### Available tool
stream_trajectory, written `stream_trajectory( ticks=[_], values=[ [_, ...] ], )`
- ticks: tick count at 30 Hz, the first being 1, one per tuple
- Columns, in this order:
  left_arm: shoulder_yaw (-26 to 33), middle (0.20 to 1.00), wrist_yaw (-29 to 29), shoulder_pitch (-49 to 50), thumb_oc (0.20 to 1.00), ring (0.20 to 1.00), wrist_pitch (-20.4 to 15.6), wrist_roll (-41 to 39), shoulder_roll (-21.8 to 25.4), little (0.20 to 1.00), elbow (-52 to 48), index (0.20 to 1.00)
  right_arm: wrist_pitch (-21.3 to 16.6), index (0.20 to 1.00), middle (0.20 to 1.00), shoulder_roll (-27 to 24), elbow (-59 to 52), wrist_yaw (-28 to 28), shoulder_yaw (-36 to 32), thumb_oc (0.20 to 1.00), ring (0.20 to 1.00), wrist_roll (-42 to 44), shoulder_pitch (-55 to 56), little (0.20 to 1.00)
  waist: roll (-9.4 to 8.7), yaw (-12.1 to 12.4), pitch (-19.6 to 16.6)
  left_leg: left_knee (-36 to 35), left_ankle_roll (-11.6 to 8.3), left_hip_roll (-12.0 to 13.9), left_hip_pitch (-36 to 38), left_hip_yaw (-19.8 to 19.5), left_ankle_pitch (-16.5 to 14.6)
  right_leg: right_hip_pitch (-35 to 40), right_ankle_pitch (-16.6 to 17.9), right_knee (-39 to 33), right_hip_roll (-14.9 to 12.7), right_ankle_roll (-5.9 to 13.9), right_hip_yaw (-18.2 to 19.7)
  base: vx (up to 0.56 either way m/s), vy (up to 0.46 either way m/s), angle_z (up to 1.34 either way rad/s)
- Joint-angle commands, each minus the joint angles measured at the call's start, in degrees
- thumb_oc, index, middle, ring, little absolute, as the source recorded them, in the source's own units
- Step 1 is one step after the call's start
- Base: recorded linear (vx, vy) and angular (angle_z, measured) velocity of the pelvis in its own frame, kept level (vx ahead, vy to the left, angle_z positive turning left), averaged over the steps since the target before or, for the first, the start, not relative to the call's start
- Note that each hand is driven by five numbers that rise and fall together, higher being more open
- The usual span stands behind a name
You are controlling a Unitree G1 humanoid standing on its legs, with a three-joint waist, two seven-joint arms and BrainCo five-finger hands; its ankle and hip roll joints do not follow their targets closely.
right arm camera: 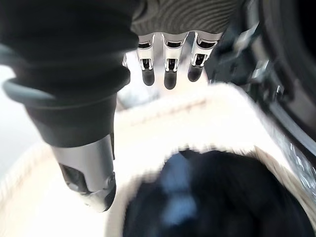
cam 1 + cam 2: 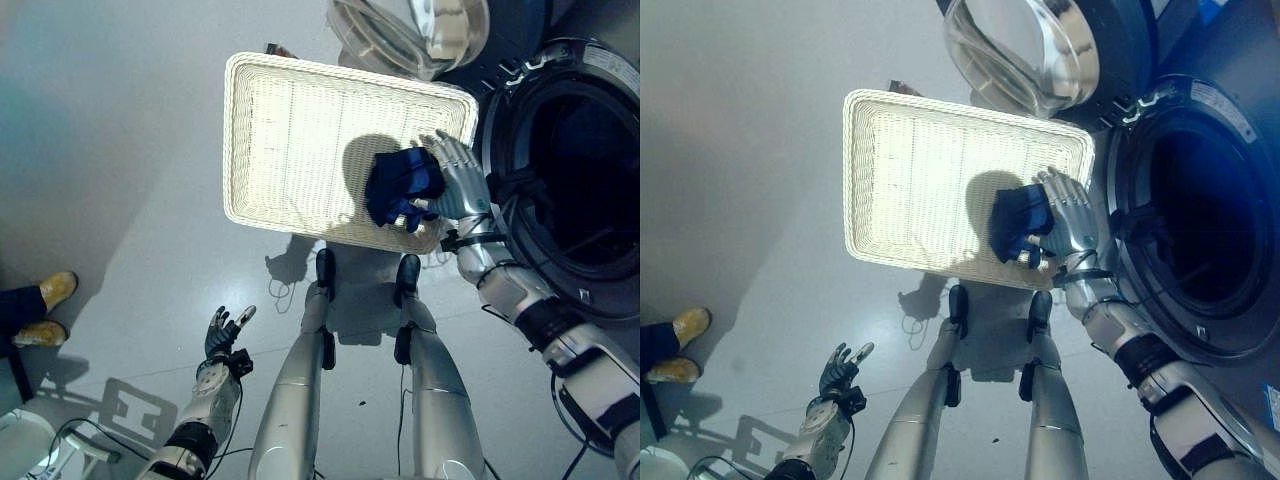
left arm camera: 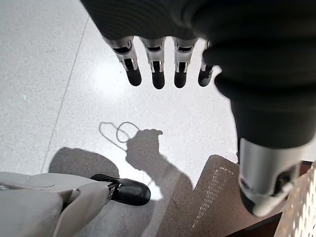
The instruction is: Put the clothes into the washing machine.
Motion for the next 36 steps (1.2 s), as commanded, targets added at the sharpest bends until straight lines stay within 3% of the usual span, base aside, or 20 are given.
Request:
stream_trajectory(
  ticks=[1,5,10,15,17,20,22,24,25,26,30,34,35,36],
  values=[
    [-0.9,1.0,0.1,-1.4,1.0,1.0,0.3,-0.9,2.1,1.0,1.6,1.0,6.6,1.0,1.0,-1.3,1.4,5.3,1.1,1.0,1.0,-0.1,-2.1,1.0,0.35,2.7,-0.9,3.1,-0.75,-4.3,-1.3,3.9,-5.0,-1.6,-3.2,3.0,1.6,2.9,-0.5,0.0,-0.087,0.22],
    [-2.7,1.0,0.6,-2.9,1.0,1.0,0.8,-0.8,2.6,1.0,1.2,1.0,12.1,1.0,1.0,0.5,10.5,14.9,3.9,1.0,1.0,0.3,-5.5,1.0,0.61,4.1,-0.9,3.1,-0.75,-4.3,-2.1,3.1,-4.8,-2.1,-3.4,3.5,1.4,2.7,-1.6,0.01,-0.076,0.2],
    [-4.2,1.0,1.1,-4.0,1.0,1.0,1.7,-0.2,3.1,1.0,-0.3,1.0,16.2,1.0,1.0,2.8,20.5,24.5,5.1,1.0,1.0,-1.9,-8.0,1.0,1.13,5.7,-0.9,3.1,-0.71,-4.4,-3.2,2.0,-4.3,-2.8,-3.4,3.9,1.2,2.46,-2.8,0.01,-0.081,0.21],
    [-4.7,1.0,1.4,-4.5,1.0,1.0,2.7,0.7,3.2,1.0,-1.4,1.0,19.4,1.0,1.0,4.6,25.8,29.6,4.7,1.0,1.0,-3.2,-8.2,1.0,1.71,6.6,-0.9,2.8,-0.75,-4.4,-3.7,1.5,-4.0,-3.3,-3.5,4.1,1.1,2.34,-3.5,0.02,-0.065,0.12],
    [-5.1,1.0,1.4,-4.5,1.0,1.0,3.0,1.2,2.7,1.0,-2.3,1.0,22.7,1.0,1.0,5.8,28.6,32.3,3.6,1.0,1.0,-5.5,-8.2,1.0,2.39,7.0,-0.9,3.0,-0.66,-4.7,-4.0,1.1,-4.0,-3.7,-3.4,4.3,0.9,2.25,-3.6,0.02,-0.04,0.12],
    [-5.3,1.0,1.5,-4.4,1.0,1.0,2.9,1.8,1.8,1.0,-3.0,1.0,24.6,1.0,1.0,6.3,30.9,36.8,3.2,1.0,1.0,-11.6,-8.2,1.0,3.05,7.3,-0.9,3.1,-0.63,-4.8,-4.1,0.9,-3.9,-3.8,-3.4,4.4,0.7,2.19,-3.6,0.01,-0.013,0.09],
    [-5.7,1.0,1.7,-4.6,1.0,1.0,3.4,2.2,1.4,1.0,-3.7,1.0,25.2,1.0,1.0,6.4,32.5,43.3,3.7,1.0,1.0,-17.7,-8.2,1.0,3.62,7.5,-0.9,3.0,-0.66,-4.8,-4.1,0.8,-3.7,-3.9,-3.3,4.4,0.5,2.19,-3.6,0.02,-0.01,0.04],
    [-5.9,1.0,1.7,-4.6,1.0,1.0,3.4,2.2,1.3,1.0,-3.9,1.0,24.8,1.0,1.0,6.5,32.9,44.9,4.0,1.0,1.0,-18.8,-8.2,1.0,3.82,7.5,-0.9,3.1,-0.62,-4.8,-4.1,0.8,-3.7,-4.0,-3.3,4.5,0.5,2.14,-3.6,0.01,0.0,0.03],
    [-6.1,1.0,1.6,-4.6,1.0,1.0,3.5,2.1,1.3,1.0,-4.1,1.0,24.2,0.404,0.404,6.6,33.3,48.2,4.5,0.404,0.404,-21.0,-8.0,0.404,4.03,7.5,-0.9,3.1,-0.59,-4.9,-4.1,0.8,-3.6,-4.1,-3.2,4.5,0.5,2.1,-3.5,0.03,-0.009,0.04],
    [-6.5,1.0,1.6,-5.0,1.0,1.0,3.9,1.8,1.5,1.0,-4.5,1.0,22.9,0.2,0.2,7.0,33.8,49.7,4.7,0.2,0.2,-22.8,-7.7,0.2,4.22,7.5,-0.9,3.5,-0.51,-5.0,-4.2,0.8,-3.7,-4.2,-3.3,4.8,0.4,2.0,-3.4,0.03,-0.014,0.04],
    [-6.4,1.0,1.2,-5.3,1.0,1.0,4.6,1.7,1.7,1.0,-4.6,1.0,21.1,0.2,0.2,7.1,33.7,44.4,4.5,0.2,0.2,-21.7,-7.9,0.2,4.32,7.4,-0.9,3.8,-0.28,-5.1,-4.1,0.7,-3.8,-4.4,-3.3,5.1,0.6,1.91,-3.0,0.01,-0.007,0.02],
    [-6.4,1.0,1.7,-5.3,1.0,1.0,4.9,1.9,1.6,1.0,-5.1,1.0,19.6,0.2,0.2,6.5,32.2,33.1,2.9,0.2,0.2,-12.6,-8.6,0.2,3.96,7.0,-0.9,3.7,-0.22,-5.0,-4.0,0.8,-3.7,-4.4,-3.0,5.0,1.1,1.93,-2.5,0.0,-0.007,0.01],
    [-6.2,1.0,2.1,-5.0,1.0,1.0,5.1,2.1,1.7,1.0,-5.3,1.0,17.5,0.2,0.2,5.7,30.9,27.1,1.7,0.2,0.2,-6.9,-8.8,0.2,3.51,6.7,-0.9,3.8,-0.21,-4.9,-3.9,0.9,-3.8,-4.3,-2.8,5.0,1.3,2.0,-2.3,0.01,-0.033,0.03],
    [-6.1,1.0,2.1,-4.9,1.0,1.0,5.1,2.1,1.8,1.0,-5.4,1.0,17.0,0.2,0.2,5.4,30.4,25.8,1.3,0.2,0.2,-5.4,-8.8,0.2,3.34,6.6,-0.9,3.8,-0.2,-4.9,-3.8,0.9,-3.8,-4.2,-2.7,5.0,1.4,2.02,-2.2,0.01,-0.054,0.03]
  ],
)
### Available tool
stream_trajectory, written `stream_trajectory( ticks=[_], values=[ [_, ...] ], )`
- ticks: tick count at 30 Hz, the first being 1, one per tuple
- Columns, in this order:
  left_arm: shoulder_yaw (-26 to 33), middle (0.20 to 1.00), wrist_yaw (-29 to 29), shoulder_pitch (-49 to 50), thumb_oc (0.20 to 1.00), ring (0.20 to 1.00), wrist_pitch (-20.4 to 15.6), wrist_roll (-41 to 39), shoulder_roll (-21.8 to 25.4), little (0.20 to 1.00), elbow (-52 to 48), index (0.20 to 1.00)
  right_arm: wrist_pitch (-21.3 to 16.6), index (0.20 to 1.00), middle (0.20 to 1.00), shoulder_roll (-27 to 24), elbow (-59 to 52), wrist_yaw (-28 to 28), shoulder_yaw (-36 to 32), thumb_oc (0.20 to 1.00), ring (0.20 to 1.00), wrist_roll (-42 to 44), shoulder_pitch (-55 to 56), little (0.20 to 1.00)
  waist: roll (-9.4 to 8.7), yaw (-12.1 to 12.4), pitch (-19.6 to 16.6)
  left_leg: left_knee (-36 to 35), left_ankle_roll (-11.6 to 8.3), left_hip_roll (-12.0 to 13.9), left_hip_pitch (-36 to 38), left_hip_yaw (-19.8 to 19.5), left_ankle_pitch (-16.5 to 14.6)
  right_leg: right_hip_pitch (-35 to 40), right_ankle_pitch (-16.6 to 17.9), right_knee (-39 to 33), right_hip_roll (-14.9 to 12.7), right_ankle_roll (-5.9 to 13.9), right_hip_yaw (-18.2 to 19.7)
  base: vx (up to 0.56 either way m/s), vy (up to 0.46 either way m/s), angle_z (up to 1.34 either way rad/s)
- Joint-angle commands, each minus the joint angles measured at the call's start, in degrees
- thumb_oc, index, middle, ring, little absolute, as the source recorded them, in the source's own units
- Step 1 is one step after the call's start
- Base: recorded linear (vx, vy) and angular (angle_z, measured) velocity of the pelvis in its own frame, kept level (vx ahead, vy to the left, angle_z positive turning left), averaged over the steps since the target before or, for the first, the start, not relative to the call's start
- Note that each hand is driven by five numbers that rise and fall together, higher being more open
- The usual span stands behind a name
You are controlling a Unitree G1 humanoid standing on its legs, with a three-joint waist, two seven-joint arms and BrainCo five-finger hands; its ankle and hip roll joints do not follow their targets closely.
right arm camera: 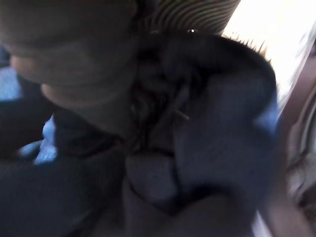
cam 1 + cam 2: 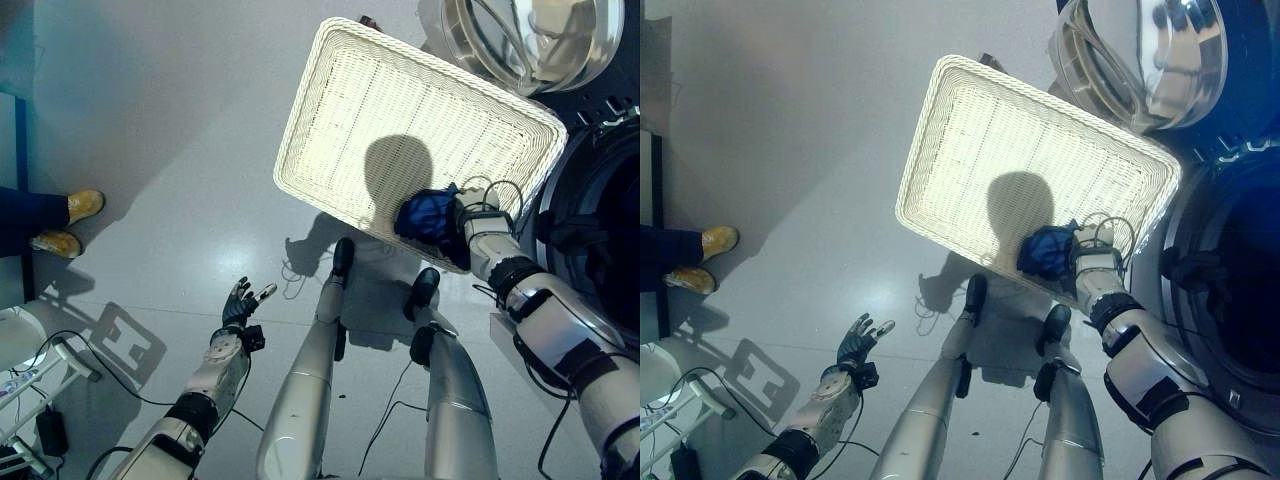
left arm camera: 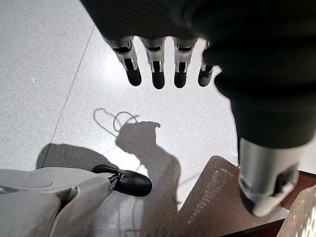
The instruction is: Put the clothes into the washing machine.
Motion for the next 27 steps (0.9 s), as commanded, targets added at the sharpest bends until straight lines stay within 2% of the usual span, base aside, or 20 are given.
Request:
stream_trajectory(
  ticks=[1,2,3,5,6,9,10,11,12,14,15,22,25,27],
  values=[
    [0.3,1.0,1.6,-0.7,1.0,1.0,0.1,1.6,-0.4,1.0,1.2,1.0,-4.3,0.2,0.2,-3.6,1.2,-12.4,-1.6,0.2,0.2,14.7,2.5,0.2,2.06,-0.8,-0.4,3.1,1.65,-4.5,-1.0,5.7,-5.7,0.2,5.2,-7.7,3.4,3.97,1.2,0.0,-0.042,0.01],
    [0.3,1.0,1.7,-0.6,1.0,1.0,0.1,1.7,-0.3,1.0,1.2,1.0,-5.8,0.2,0.2,-3.8,0.7,-14.2,-1.8,0.2,0.2,18.5,2.5,0.2,1.94,-0.9,-0.4,3.2,1.66,-4.5,-1.0,5.7,-5.8,0.2,5.2,-7.7,3.5,3.98,1.3,0.01,-0.052,0.02],
    [0.7,1.0,2.3,0.4,1.0,1.0,-0.2,1.8,-0.1,1.0,0.6,1.0,-10.1,0.2,0.2,-4.6,-3.7,-15.2,-4.9,0.2,0.2,34.3,3.1,0.2,1.34,-1.4,-0.4,3.2,1.71,-4.2,-1.0,5.9,-6.0,0.1,5.3,-7.6,3.7,3.98,1.6,0.01,-0.026,0.03],
    [1.5,1.0,2.7,1.6,1.0,1.0,-0.1,1.8,0.2,1.0,0.0,1.0,-12.2,0.2,0.2,-4.8,-11.1,-11.3,-9.6,0.2,0.2,53.6,4.7,0.2,0.73,-2.0,-0.4,3.4,1.65,-3.9,-0.7,6.2,-6.3,0.2,5.0,-7.3,4.1,3.78,2.0,0.0,0.0,0.0],
    [2.9,1.0,2.5,2.7,1.0,1.0,0.1,1.8,0.6,1.0,-0.2,1.0,-14.7,0.2,0.2,-3.6,-17.2,-7.3,-15.8,0.2,0.2,69.3,8.0,0.2,0.24,-2.7,-0.4,3.7,1.52,-3.7,-0.2,6.6,-6.7,0.2,4.5,-6.7,4.5,3.52,2.5,0.03,0.038,0.01],
    [4.4,1.0,1.9,4.1,1.0,1.0,-0.2,2.2,0.4,1.0,0.0,1.0,-18.6,0.2,0.2,-2.2,-22.4,-4.1,-20.4,0.2,0.2,81.3,12.1,0.2,-0.2,-3.7,-0.4,4.3,1.6,-3.6,0.2,7.1,-7.2,0.2,4.2,-6.2,4.8,3.29,3.0,0.02,0.037,-0.06],
    [4.9,1.0,2.1,4.9,1.0,1.0,-0.7,2.2,-0.1,1.0,-0.1,1.0,-19.9,0.2,0.2,-1.3,-26.0,-0.3,-23.1,0.2,0.2,88.8,14.9,0.2,-0.35,-4.4,-0.4,4.5,1.68,-3.5,0.4,7.6,-7.5,0.1,4.3,-6.2,4.9,3.25,3.4,0.0,0.041,-0.18],
    [4.9,1.0,2.1,4.9,1.0,1.0,-0.7,2.2,-0.1,1.0,-0.1,1.0,-19.9,0.2,0.2,-1.3,-26.0,-0.3,-23.1,0.2,0.2,88.8,14.9,0.2,-0.36,-4.3,-0.4,4.5,1.68,-3.5,0.4,7.7,-7.5,0.1,4.3,-6.2,4.9,3.25,3.4,0.0,0.095,-0.28],
    [5.5,1.0,1.4,5.7,1.0,1.0,-1.9,1.8,-0.6,1.0,1.2,1.0,-21.3,0.2,0.2,1.0,-28.2,8.0,-27.1,0.2,0.2,103.4,18.2,0.2,-0.48,-5.6,-0.4,5.4,1.71,-3.6,1.0,8.6,-8.2,0.3,4.2,-6.1,5.0,3.12,4.1,0.0,0.061,-0.19],
    [5.5,1.0,1.4,5.7,1.0,1.0,-1.9,1.8,-0.6,1.0,1.2,1.0,-21.3,0.2,0.2,1.0,-28.2,8.0,-27.1,0.2,0.2,103.4,18.2,0.2,-0.48,-5.6,-0.4,5.4,1.71,-3.6,1.0,8.6,-8.2,0.3,4.2,-6.1,5.0,3.12,4.1,-0.01,0.054,-0.21],
    [6.0,1.0,1.2,5.8,1.0,1.0,-3.3,1.5,-1.5,1.0,2.8,1.0,-20.9,0.2,0.2,3.5,-31.4,13.5,-29.7,0.2,0.2,110.9,20.8,0.2,-0.66,-7.0,-0.4,6.3,1.78,-3.4,1.3,9.9,-8.8,0.1,4.4,-6.0,5.3,3.12,5.2,-0.01,0.059,-0.35],
    [6.1,1.0,1.5,6.6,1.0,1.0,-4.8,0.8,-2.1,1.0,3.1,1.0,-19.6,0.2,0.2,5.8,-35.4,21.2,-33.1,0.2,0.2,125.5,24.6,0.2,-0.31,-9.1,-0.4,5.7,1.78,-2.8,2.3,12.6,-9.2,0.0,4.9,-7.0,5.6,3.37,6.6,-0.02,0.014,-0.34],
    [6.1,1.0,1.7,7.1,1.0,1.0,-5.2,0.2,-1.7,1.0,3.1,1.0,-20.6,0.2,0.2,5.6,-35.8,21.7,-35.2,0.2,0.2,130.4,25.3,0.2,-0.07,-9.6,-0.4,5.0,1.55,-2.4,3.1,13.3,-9.1,0.5,4.6,-7.2,5.7,3.5,6.7,0.0,-0.032,-0.23],
    [6.2,1.0,1.9,7.3,1.0,1.0,-5.4,0.1,-1.4,1.0,3.4,1.0,-21.6,0.2,0.2,4.8,-35.2,19.9,-37.6,0.2,0.2,133.8,25.6,0.2,0.06,-9.9,-0.4,4.4,1.26,-1.9,3.6,13.9,-9.0,1.0,4.1,-7.0,5.8,3.47,6.6,0.03,-0.088,-0.17]
  ],
)
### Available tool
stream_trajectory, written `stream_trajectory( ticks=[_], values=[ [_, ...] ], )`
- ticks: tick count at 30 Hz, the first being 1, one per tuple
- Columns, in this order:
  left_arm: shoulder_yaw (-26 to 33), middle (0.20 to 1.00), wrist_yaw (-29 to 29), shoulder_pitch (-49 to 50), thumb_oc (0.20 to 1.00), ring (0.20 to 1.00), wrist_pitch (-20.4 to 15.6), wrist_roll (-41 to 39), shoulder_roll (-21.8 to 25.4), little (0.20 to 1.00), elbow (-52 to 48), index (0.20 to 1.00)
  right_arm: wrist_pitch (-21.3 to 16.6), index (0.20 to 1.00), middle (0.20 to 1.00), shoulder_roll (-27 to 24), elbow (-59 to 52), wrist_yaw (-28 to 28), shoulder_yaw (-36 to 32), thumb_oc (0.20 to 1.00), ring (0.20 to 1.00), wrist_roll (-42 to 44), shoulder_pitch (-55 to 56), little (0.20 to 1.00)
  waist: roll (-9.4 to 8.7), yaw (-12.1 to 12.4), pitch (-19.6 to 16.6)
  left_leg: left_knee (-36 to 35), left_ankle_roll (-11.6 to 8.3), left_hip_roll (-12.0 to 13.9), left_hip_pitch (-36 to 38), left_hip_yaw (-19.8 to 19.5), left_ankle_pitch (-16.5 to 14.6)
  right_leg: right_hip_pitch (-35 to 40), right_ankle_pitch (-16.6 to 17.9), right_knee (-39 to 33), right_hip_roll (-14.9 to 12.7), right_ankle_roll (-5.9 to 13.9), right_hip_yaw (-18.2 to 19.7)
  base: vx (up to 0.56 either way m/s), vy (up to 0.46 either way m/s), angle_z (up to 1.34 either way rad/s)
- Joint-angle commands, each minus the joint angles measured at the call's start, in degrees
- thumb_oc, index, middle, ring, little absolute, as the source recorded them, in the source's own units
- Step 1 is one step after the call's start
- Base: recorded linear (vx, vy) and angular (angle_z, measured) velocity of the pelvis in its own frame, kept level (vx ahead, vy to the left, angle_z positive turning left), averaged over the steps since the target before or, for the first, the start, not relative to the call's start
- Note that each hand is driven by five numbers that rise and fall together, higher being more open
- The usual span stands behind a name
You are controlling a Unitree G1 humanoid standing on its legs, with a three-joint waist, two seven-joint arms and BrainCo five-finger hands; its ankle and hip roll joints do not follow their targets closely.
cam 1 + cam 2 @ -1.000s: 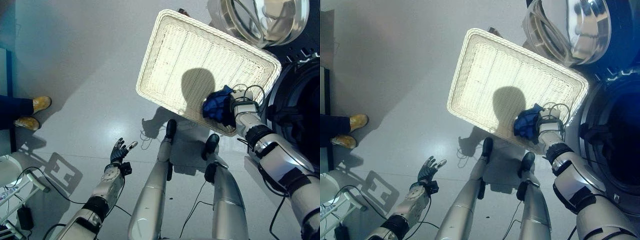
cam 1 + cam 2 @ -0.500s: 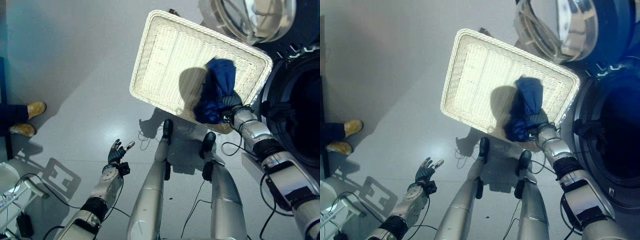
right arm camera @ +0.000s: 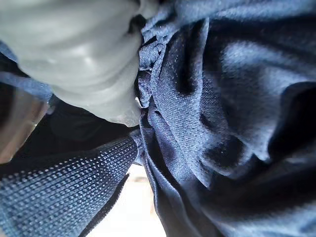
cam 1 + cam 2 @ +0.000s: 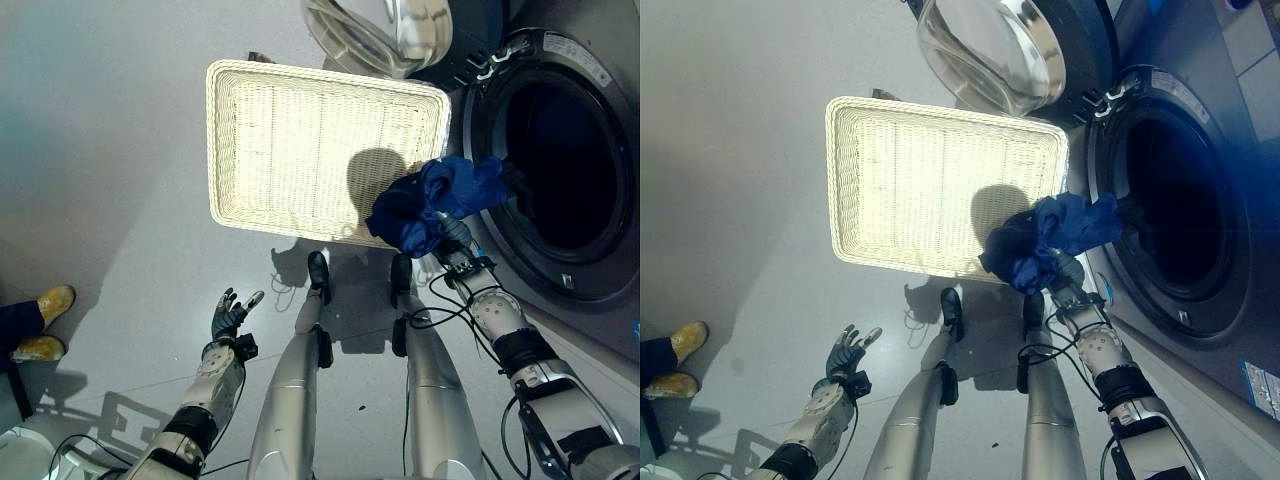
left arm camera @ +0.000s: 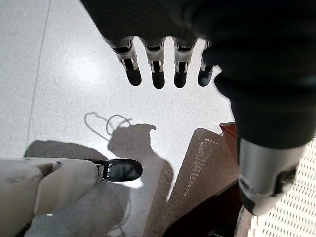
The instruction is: Put the clothes into the washing machine.
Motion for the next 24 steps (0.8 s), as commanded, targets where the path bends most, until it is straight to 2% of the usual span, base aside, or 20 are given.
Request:
stream_trajectory(
  ticks=[1,7,9,10,11,12,13,14,15,16,17,18,19,20,21,23,24],
  values=[
    [0.8,1.0,0.9,3.4,1.0,1.0,-2.0,0.0,0.7,1.0,1.7,1.0,-2.3,0.2,0.2,-1.5,-5.5,0.9,-3.7,0.2,0.2,6.0,-0.5,0.2,0.69,-0.2,-0.8,2.8,-0.18,-4.0,1.2,1.7,-7.0,0.9,-1.3,-0.7,2.3,2.06,-3.3,0.05,-0.133,-0.14],
    [0.1,1.0,0.5,2.5,1.0,1.0,-1.7,-0.6,1.7,1.0,2.6,1.0,-1.9,0.2,0.2,-7.5,1.3,-8.8,-9.1,0.2,0.2,8.6,-4.3,0.2,1.28,-0.5,-0.8,4.6,-1.41,-3.2,0.5,1.9,-7.3,0.7,-3.7,2.0,2.9,0.85,-3.6,0.06,-0.143,-0.09],
    [-0.4,1.0,-0.3,2.2,1.0,1.0,-1.8,-0.7,2.0,1.0,2.9,1.0,-2.9,0.2,0.2,-11.7,5.9,-16.1,-11.4,0.2,0.2,9.8,-7.9,0.2,1.45,-0.3,-0.8,6.8,-1.88,-3.1,-0.4,1.4,-8.1,0.3,-4.8,3.8,2.8,0.16,-4.1,0.09,-0.208,-0.02],
    [-1.0,1.0,-0.8,2.5,1.0,1.0,-1.8,-0.5,2.3,1.0,2.3,1.0,-4.8,0.2,0.2,-15.5,9.0,-21.7,-12.8,0.2,0.2,9.9,-10.9,0.2,1.64,0.0,-0.8,8.6,-2.19,-3.0,-1.0,1.0,-8.9,0.1,-6.0,5.5,2.5,-0.3,-4.5,0.08,-0.178,0.03],
    [-1.2,1.0,-0.8,2.6,1.0,1.0,-1.8,-0.5,2.3,1.0,2.1,1.0,-4.8,0.2,0.2,-16.5,9.8,-22.6,-13.1,0.2,0.2,9.9,-11.9,0.2,1.72,0.1,-0.8,9.1,-2.22,-3.0,-1.4,0.9,-8.9,-0.1,-6.1,5.8,2.4,-0.41,-4.7,0.17,-0.236,0.11],
    [-2.3,1.0,-1.0,3.3,1.0,1.0,-1.3,-0.1,3.0,1.0,1.0,1.0,-7.4,0.2,0.2,-20.7,13.1,-27.5,-13.6,0.2,0.2,5.4,-14.9,0.2,1.77,0.5,-0.8,11.0,-2.62,-3.0,-1.1,-0.2,-10.9,0.5,-8.3,7.8,2.2,-0.39,-4.4,0.07,-0.157,0.12],
    [-2.5,1.0,-0.9,3.3,1.0,1.0,-1.0,-0.1,3.4,1.0,0.3,1.0,-8.6,0.2,0.2,-22.2,13.9,-29.0,-13.4,0.2,0.2,4.6,-16.5,0.2,1.93,0.8,-0.8,11.4,-2.29,-2.8,-2.5,0.2,-9.9,-0.7,-7.3,8.0,2.1,-0.94,-5.1,0.09,-0.197,0.16],
    [-2.8,1.0,-1.1,3.8,1.0,1.0,-0.8,0.0,4.1,1.0,-0.7,1.0,-13.8,0.2,0.2,-24.9,15.0,-31.4,-12.9,0.2,0.2,3.9,-19.0,0.2,2.04,1.2,-0.8,12.4,-2.19,-2.8,-3.2,-0.2,-10.3,-1.2,-7.8,8.9,2.1,-1.19,-5.2,0.05,-0.102,0.1],
    [-3.0,1.0,-1.2,4.1,1.0,1.0,-0.7,0.1,4.2,1.0,-0.8,1.0,-15.6,0.2,0.2,-25.5,15.3,-31.9,-12.7,0.2,0.2,3.9,-19.4,0.2,2.04,1.2,-0.8,12.8,-2.46,-2.9,-2.4,-0.9,-11.7,-0.4,-9.1,9.5,2.1,-0.85,-4.6,0.12,-0.149,0.11],
    [-3.2,1.0,-1.7,4.8,1.0,1.0,-0.7,-0.2,5.3,1.0,-1.8,1.0,-24.6,0.2,0.2,-27.9,15.1,-34.0,-13.4,0.2,0.2,4.9,-21.6,0.2,1.96,1.4,-0.8,13.3,-2.32,-2.8,-2.8,-1.3,-11.9,-0.7,-9.5,10.1,2.1,-1.11,-4.7,0.07,-0.13,0.11],
    [-3.9,1.0,-1.4,5.6,1.0,1.0,-0.5,-1.8,7.1,1.0,-4.0,1.0,-38.6,0.209,0.209,-29.7,11.2,-37.8,-15.8,0.209,0.209,5.3,-22.3,0.209,1.98,1.2,-0.8,13.5,-1.81,-2.5,-4.6,-1.2,-10.9,-2.3,-8.6,10.4,2.2,-1.56,-5.5,0.01,-0.13,0.12],
    [-4.5,1.0,-1.0,5.6,1.0,1.0,0.1,-2.5,7.9,1.0,-5.1,1.0,-47.6,1.0,1.0,-29.9,9.1,-40.2,-17.4,1.0,1.0,3.1,-22.1,1.0,2.01,1.1,-0.8,13.6,-1.74,-2.4,-5.1,-1.4,-10.7,-2.8,-8.4,10.6,2.5,-1.57,-5.4,0.0,-0.072,0.07],
    [-4.9,1.0,-0.5,5.3,1.0,1.0,1.0,-2.5,8.2,1.0,-6.0,1.0,-54.8,1.0,1.0,-29.8,7.4,-42.6,-18.1,1.0,1.0,0.9,-21.9,1.0,2.14,1.1,-0.8,13.8,-1.68,-2.5,-5.4,-1.6,-10.7,-3.3,-8.6,11.1,2.7,-1.64,-5.2,0.04,-0.029,-0.01],
    [-5.1,1.0,-0.5,4.8,1.0,1.0,2.1,-2.7,8.4,1.0,-6.5,1.0,-58.9,1.0,1.0,-30.0,6.6,-44.2,-17.8,1.0,1.0,0.8,-22.5,1.0,2.46,1.0,-0.8,14.3,-1.59,-2.6,-5.8,-1.6,-10.7,-4.0,-8.8,11.9,2.9,-1.79,-4.8,0.05,0.01,-0.03],
    [-5.2,1.0,-1.1,4.0,1.0,1.0,2.9,-3.3,8.4,1.0,-6.0,1.0,-61.2,1.0,1.0,-30.5,7.8,-45.5,-17.5,1.0,1.0,1.6,-24.0,1.0,2.87,1.0,-0.8,14.9,-1.37,-2.7,-6.1,-1.6,-10.7,-4.8,-9.2,12.9,3.0,-1.91,-4.5,0.03,0.023,-0.02],
    [-5.1,1.0,-1.5,3.5,1.0,1.0,3.2,-3.5,8.4,1.0,-5.6,1.0,-61.8,1.0,1.0,-31.0,8.5,-45.9,-17.1,1.0,1.0,2.2,-24.8,1.0,2.98,1.0,-0.8,15.1,-1.29,-2.7,-6.4,-1.6,-10.7,-5.1,-9.3,13.3,2.9,-1.93,-4.3,0.02,0.02,-0.05],
    [-5.3,1.0,-1.7,2.8,1.0,1.0,3.4,-4.2,8.2,1.0,-5.1,1.0,-57.0,1.0,1.0,-31.0,9.4,-47.4,-18.1,1.0,1.0,6.2,-23.5,1.0,3.03,0.6,-0.8,15.4,-1.32,-2.8,-6.8,-2.0,-10.8,-5.7,-9.3,13.7,2.9,-1.88,-4.2,0.02,0.011,-0.11]
  ],
)
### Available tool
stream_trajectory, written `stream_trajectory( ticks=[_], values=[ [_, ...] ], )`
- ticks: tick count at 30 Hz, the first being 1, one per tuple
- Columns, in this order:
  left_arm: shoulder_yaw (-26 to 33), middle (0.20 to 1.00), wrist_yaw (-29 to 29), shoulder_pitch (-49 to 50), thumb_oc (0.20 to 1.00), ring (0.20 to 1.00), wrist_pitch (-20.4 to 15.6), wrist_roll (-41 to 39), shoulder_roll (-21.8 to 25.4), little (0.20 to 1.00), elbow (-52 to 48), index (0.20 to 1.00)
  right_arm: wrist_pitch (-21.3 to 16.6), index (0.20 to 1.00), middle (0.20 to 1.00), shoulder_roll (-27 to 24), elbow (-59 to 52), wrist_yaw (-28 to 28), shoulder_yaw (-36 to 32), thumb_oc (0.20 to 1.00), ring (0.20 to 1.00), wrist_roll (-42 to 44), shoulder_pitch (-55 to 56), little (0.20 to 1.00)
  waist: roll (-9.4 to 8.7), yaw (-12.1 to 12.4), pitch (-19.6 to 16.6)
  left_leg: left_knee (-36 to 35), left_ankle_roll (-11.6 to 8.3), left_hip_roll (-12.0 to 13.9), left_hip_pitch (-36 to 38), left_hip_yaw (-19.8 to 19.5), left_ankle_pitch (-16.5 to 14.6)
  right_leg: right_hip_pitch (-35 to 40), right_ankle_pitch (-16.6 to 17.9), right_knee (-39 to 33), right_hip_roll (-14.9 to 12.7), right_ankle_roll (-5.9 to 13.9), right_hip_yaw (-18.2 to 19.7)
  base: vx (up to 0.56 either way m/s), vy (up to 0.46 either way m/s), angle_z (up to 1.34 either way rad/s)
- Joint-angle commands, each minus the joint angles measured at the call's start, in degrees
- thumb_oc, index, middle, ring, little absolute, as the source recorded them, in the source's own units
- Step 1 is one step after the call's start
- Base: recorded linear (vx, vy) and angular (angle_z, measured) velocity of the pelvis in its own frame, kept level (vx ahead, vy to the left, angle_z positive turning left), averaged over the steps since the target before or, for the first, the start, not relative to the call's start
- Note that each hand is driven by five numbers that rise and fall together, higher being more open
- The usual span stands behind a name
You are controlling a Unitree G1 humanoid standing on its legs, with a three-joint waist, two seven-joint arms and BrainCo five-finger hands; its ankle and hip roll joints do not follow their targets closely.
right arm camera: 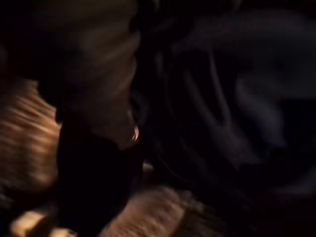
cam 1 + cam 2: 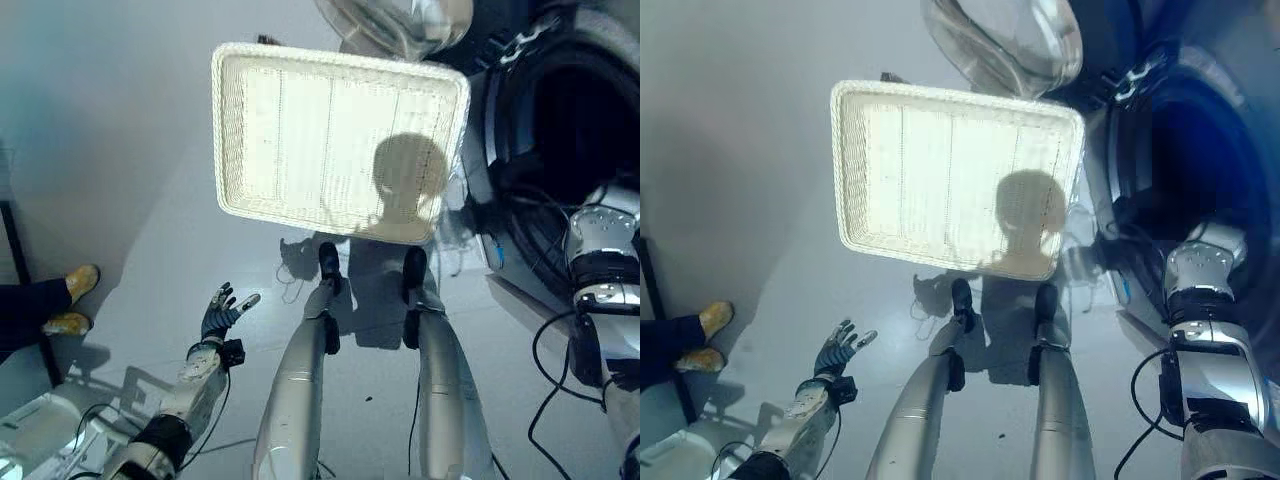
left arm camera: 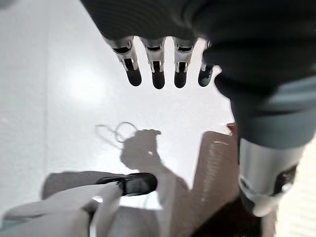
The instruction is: Put the clothes into the washing machine.
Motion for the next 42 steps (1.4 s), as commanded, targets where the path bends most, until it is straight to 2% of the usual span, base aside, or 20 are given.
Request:
stream_trajectory(
  ticks=[1,2,4,5,6,7,8,10,11,12,14,17,18,24,28,30,36,37,38,42],
  values=[
    [0.9,1.0,-0.3,1.0,1.0,1.0,0.5,-2.9,-0.7,1.0,1.8,1.0,-7.9,1.0,1.0,-14.7,-4.9,-2.0,-2.3,1.0,1.0,1.7,2.0,1.0,2.24,-3.7,-0.8,5.0,0.38,-3.3,1.4,-0.5,-6.1,3.1,-5.1,3.0,3.2,1.15,-4.5,0.02,0.007,-0.16],
    [0.7,1.0,-0.3,0.9,1.0,1.0,0.6,-2.9,-0.9,1.0,1.9,1.0,-3.6,1.0,1.0,-14.4,-3.3,0.0,-2.5,1.0,1.0,4.6,2.7,1.0,2.27,-3.6,-0.8,5.1,0.39,-3.4,1.3,-0.6,-6.0,3.1,-5.0,3.0,3.2,1.14,-4.5,0.02,0.014,-0.11],
    [0.2,1.0,-0.2,0.1,1.0,1.0,1.3,-3.3,-1.0,1.0,1.9,1.0,19.5,1.0,1.0,-13.0,2.5,3.9,-1.7,1.0,1.0,12.1,5.4,1.0,2.29,-3.5,-0.8,4.9,0.31,-3.6,1.3,-0.8,-5.7,3.3,-4.6,2.5,3.0,1.22,-4.5,0.02,0.016,0.0],
    [0.3,1.0,-0.3,0.0,1.0,1.0,1.5,-3.3,-0.9,1.0,2.0,1.0,23.4,1.0,1.0,-12.5,3.5,4.3,-1.0,1.0,1.0,12.3,6.0,1.0,2.29,-3.4,-0.8,4.7,0.38,-3.6,1.2,-0.8,-5.6,3.3,-4.4,2.3,3.0,1.2,-4.6,0.0,0.011,0.13],
    [0.5,1.0,-0.6,-0.3,1.0,1.0,1.7,-3.2,-0.8,1.0,2.0,1.0,31.2,1.0,1.0,-11.5,4.4,4.6,0.5,1.0,1.0,9.8,7.0,1.0,2.27,-3.3,-0.8,4.5,0.49,-3.6,1.1,-0.7,-5.4,3.3,-4.1,1.8,3.0,1.15,-4.7,0.0,0.005,0.1],
    [0.5,1.0,-0.6,-0.3,1.0,1.0,1.7,-3.2,-0.8,1.0,2.0,1.0,31.2,1.0,1.0,-11.5,4.4,4.6,0.5,1.0,1.0,9.8,7.0,1.0,2.27,-3.3,-0.8,4.5,0.49,-3.6,1.1,-0.7,-5.4,3.3,-4.1,1.8,3.0,1.15,-4.7,-0.03,0.002,0.17],
    [1.9,1.0,-1.9,-0.2,1.0,1.0,1.9,-4.1,0.8,1.0,1.7,1.0,47.3,1.0,1.0,-10.0,3.1,11.2,5.2,1.0,1.0,8.0,9.5,1.0,1.79,-3.0,-0.8,3.7,0.54,-3.3,1.0,-0.2,-5.0,3.5,-4.0,1.0,3.0,0.78,-5.1,-0.03,-0.001,0.11],
    [2.1,1.0,-2.2,-0.2,1.0,1.0,1.8,-4.2,1.1,1.0,1.9,1.0,48.6,1.0,1.0,-9.8,3.4,12.0,5.3,1.0,1.0,9.3,10.0,1.0,1.67,-3.0,-0.8,3.6,0.5,-3.2,1.0,-0.1,-5.0,3.5,-4.0,1.0,3.0,0.75,-5.1,-0.02,-0.018,0.05],
    [3.1,1.0,-4.1,0.2,1.0,1.0,-0.2,-3.5,1.1,1.0,4.5,1.0,54.9,1.0,1.0,-7.7,7.6,20.2,2.7,1.0,1.0,10.7,14.8,1.0,1.2,-3.2,-0.8,3.4,0.59,-3.1,1.5,0.1,-5.2,4.0,-4.5,1.6,3.1,0.91,-5.3,0.06,-0.035,0.0],
    [3.0,1.0,-4.2,0.5,1.0,1.0,-0.2,-3.4,1.1,1.0,4.7,1.0,55.2,1.0,1.0,-7.5,8.0,20.7,2.6,1.0,1.0,11.2,15.5,1.0,1.1,-3.3,-0.8,3.6,0.32,-3.3,2.7,-0.5,-6.5,5.1,-5.8,2.0,3.2,1.33,-4.6,0.01,-0.039,0.04],
    [3.4,1.0,-3.6,0.9,1.0,1.0,-0.9,-2.1,0.4,1.0,4.5,1.0,56.8,1.0,1.0,-5.4,10.7,27.1,0.6,1.0,1.0,11.9,18.4,1.0,1.21,-3.0,-0.8,2.8,0.76,-3.4,2.0,0.0,-5.2,4.5,-4.3,1.2,3.0,1.18,-5.4,-0.01,-0.001,0.07],
    [3.7,1.0,-3.1,1.5,1.0,1.0,-1.0,-1.7,0.0,1.0,4.4,1.0,55.6,1.0,1.0,-3.4,10.8,29.9,-0.6,1.0,1.0,12.5,20.5,1.0,1.36,-3.2,-0.8,2.4,0.48,-3.8,3.7,-0.4,-6.4,6.1,-5.6,1.4,3.0,1.81,-4.8,-0.03,0.048,0.03],
    [4.1,1.0,-2.8,1.3,1.0,1.0,-1.1,-1.6,-0.4,1.0,4.2,1.0,55.0,1.0,1.0,-2.5,9.8,30.4,-0.9,1.0,1.0,13.0,20.6,1.0,1.49,-3.2,-0.8,1.7,0.78,-3.6,2.8,0.3,-5.0,5.2,-4.1,0.8,3.0,1.45,-5.5,-0.05,0.085,0.04],
    [4.4,1.0,-2.3,1.7,1.0,1.0,-1.2,-1.5,-1.3,1.0,3.8,1.0,53.3,1.0,1.0,0.2,7.3,32.0,-0.8,1.0,1.0,13.0,22.0,1.0,1.51,-3.3,-0.8,1.1,0.87,-3.9,3.5,0.5,-5.0,5.7,-4.0,0.2,3.2,1.52,-5.4,-0.04,0.053,0.02],
    [5.3,1.0,-3.9,2.9,1.0,1.0,-1.3,-1.5,-3.5,1.0,4.0,1.0,51.2,1.0,1.0,7.4,-0.5,33.0,2.0,1.0,1.0,7.4,27.1,1.0,0.91,-4.1,-0.8,0.1,1.26,-4.3,6.3,1.2,-5.3,8.4,-3.7,-1.3,3.4,1.67,-5.0,-0.07,0.161,-0.03],
    [5.4,1.0,-4.2,3.1,1.0,1.0,-1.5,-1.3,-4.0,1.0,4.1,1.0,50.7,1.0,1.0,8.4,-1.3,33.5,2.9,1.0,1.0,5.7,27.8,1.0,0.75,-4.2,-0.8,0.0,1.38,-4.3,6.9,1.3,-5.4,9.0,-3.6,-1.6,3.4,1.65,-5.0,-0.06,0.121,-0.04],
    [6.9,1.0,-11.9,4.5,1.0,1.0,-1.6,-0.8,-5.0,1.0,5.1,1.0,43.2,1.0,1.0,13.5,-2.8,29.8,10.4,1.0,1.0,-30.0,33.5,1.0,-1.61,-4.7,-0.8,0.3,1.97,-4.5,12.6,1.4,-6.8,15.5,-2.3,-5.0,3.2,1.77,-4.7,-0.08,0.128,0.02],
    [7.0,1.0,-12.6,4.7,1.0,1.0,-1.5,-0.8,-5.0,1.0,5.1,1.0,42.7,1.0,1.0,13.7,-2.9,29.0,10.8,1.0,1.0,-32.5,33.8,1.0,-1.77,-4.7,-0.8,0.3,2.0,-4.5,12.9,1.4,-6.9,15.9,-2.2,-5.3,3.2,1.8,-4.6,-0.07,0.111,-0.01],
    [7.8,1.0,-15.2,5.3,1.0,1.0,-0.9,-0.7,-5.1,1.0,5.9,1.0,40.4,1.0,1.0,14.1,-2.2,28.1,14.0,1.0,1.0,-42.8,35.8,1.0,-2.55,-4.8,-0.8,0.1,2.13,-4.5,15.5,1.4,-7.2,18.8,-1.7,-6.9,3.2,2.03,-4.4,-0.05,0.096,-0.01],
    [10.1,1.0,-19.7,6.1,1.0,1.0,0.1,0.1,-5.9,1.0,9.8,1.0,35.9,1.0,1.0,14.2,0.2,27.0,18.6,1.0,1.0,-58.3,40.2,1.0,-4.63,-5.0,-0.8,0.4,2.57,-4.7,21.3,2.3,-8.6,25.6,-0.4,-10.9,2.5,2.81,-4.2,-0.08,0.13,0.0]
  ],
)
